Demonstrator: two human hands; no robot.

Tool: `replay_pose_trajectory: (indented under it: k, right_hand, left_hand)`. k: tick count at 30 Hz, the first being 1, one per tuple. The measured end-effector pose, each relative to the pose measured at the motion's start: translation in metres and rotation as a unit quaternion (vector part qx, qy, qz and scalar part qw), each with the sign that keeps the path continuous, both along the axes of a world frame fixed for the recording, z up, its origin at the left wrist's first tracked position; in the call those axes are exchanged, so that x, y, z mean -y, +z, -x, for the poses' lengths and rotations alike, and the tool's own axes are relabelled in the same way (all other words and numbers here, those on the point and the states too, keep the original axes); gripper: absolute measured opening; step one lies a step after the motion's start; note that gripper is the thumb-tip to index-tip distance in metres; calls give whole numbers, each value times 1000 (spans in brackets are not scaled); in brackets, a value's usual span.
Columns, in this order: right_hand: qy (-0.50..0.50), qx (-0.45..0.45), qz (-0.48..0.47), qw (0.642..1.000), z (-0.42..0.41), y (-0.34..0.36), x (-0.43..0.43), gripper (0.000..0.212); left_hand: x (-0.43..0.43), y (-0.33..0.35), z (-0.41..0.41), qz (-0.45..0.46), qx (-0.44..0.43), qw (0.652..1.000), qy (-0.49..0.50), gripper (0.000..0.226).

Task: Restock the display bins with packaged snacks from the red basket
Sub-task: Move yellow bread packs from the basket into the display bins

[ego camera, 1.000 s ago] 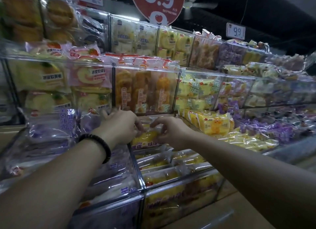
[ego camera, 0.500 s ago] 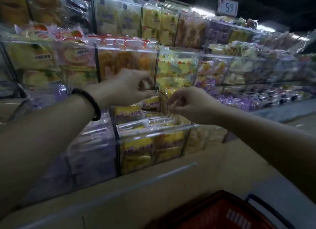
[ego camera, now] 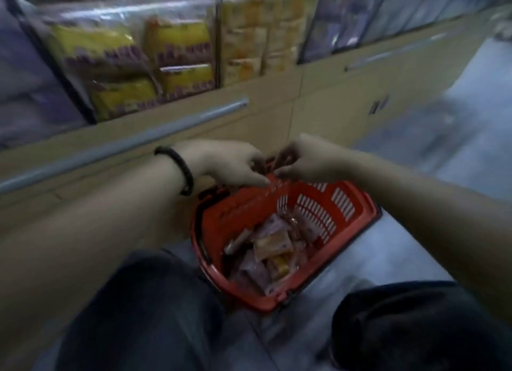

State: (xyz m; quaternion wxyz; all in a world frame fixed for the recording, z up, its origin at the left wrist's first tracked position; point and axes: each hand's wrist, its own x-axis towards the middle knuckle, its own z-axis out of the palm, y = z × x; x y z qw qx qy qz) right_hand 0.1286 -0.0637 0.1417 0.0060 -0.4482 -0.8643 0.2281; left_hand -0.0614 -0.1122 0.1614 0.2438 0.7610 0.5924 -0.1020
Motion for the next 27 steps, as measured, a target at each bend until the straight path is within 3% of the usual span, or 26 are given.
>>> replay_pose_trajectory:
  k: [3,8,14,17,18,21,22,25,27]
  right_hand:
    - [-35,27,63,997,-16,-66,-10,11]
    - [-65,112,137,982,-21,-159,-25,18]
    - [-57,273,224,934,10,-244,-35,59]
    - [-135,269,299,905,23,-291,-24,98]
    - [-157,254,307,903,28,-301,-19,98]
    - [-163,223,330,903,46,-322,1,49]
    - [-176,221,333,899,51,-325,7,48]
    - [-284,166,292,898,56,-338,4,89]
    - [-314,138,259,903,52,-343,1,95]
  left_hand:
    - [-20,-58,-6,61,5,998,27,37]
    - [-48,-118,-6,71,-42,997,2,38]
    - [-72,-132,-10,89,-38,995,-2,40]
    - [-74,-135,-14,117,-61,991,-19,44]
    - [-74,-136,-16,127,-67,989,-25,45]
    - [-73,-134,-19,159,-72,984,-33,46]
    - [-72,-133,-20,165,-71,983,-34,47]
    - [-73,-128,-18,160,-71,984,-35,48]
    - [-73,-126,-16,154,-71,985,-35,47]
